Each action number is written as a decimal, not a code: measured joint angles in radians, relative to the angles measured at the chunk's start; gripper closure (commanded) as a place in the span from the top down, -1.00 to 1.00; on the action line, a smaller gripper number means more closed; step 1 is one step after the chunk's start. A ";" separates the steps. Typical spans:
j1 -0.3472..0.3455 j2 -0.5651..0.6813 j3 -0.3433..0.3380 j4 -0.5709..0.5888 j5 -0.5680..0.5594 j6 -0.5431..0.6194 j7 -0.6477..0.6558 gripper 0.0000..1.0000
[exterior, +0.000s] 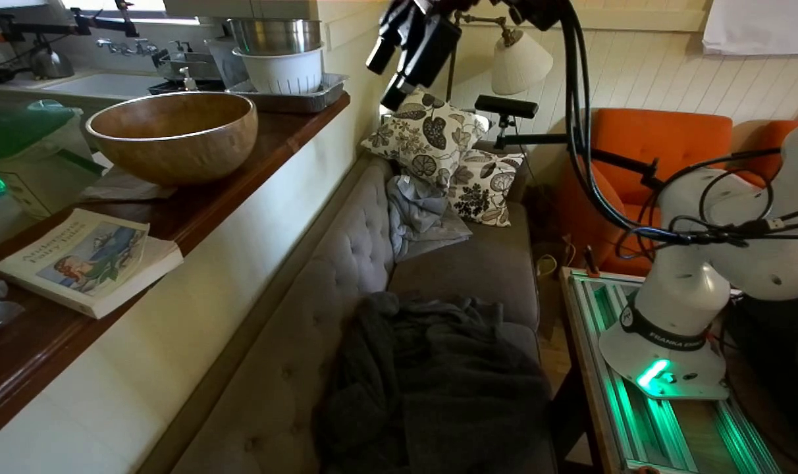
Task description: Put the wooden bowl on the armrest
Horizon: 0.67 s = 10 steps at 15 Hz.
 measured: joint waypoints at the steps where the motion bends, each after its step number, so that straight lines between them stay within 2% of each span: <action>1: 0.000 0.043 0.005 0.055 -0.022 -0.001 -0.034 1.00; 5: -0.009 0.205 0.023 0.265 -0.152 -0.004 -0.098 1.00; 10: -0.011 0.255 0.026 0.326 -0.169 -0.020 -0.107 1.00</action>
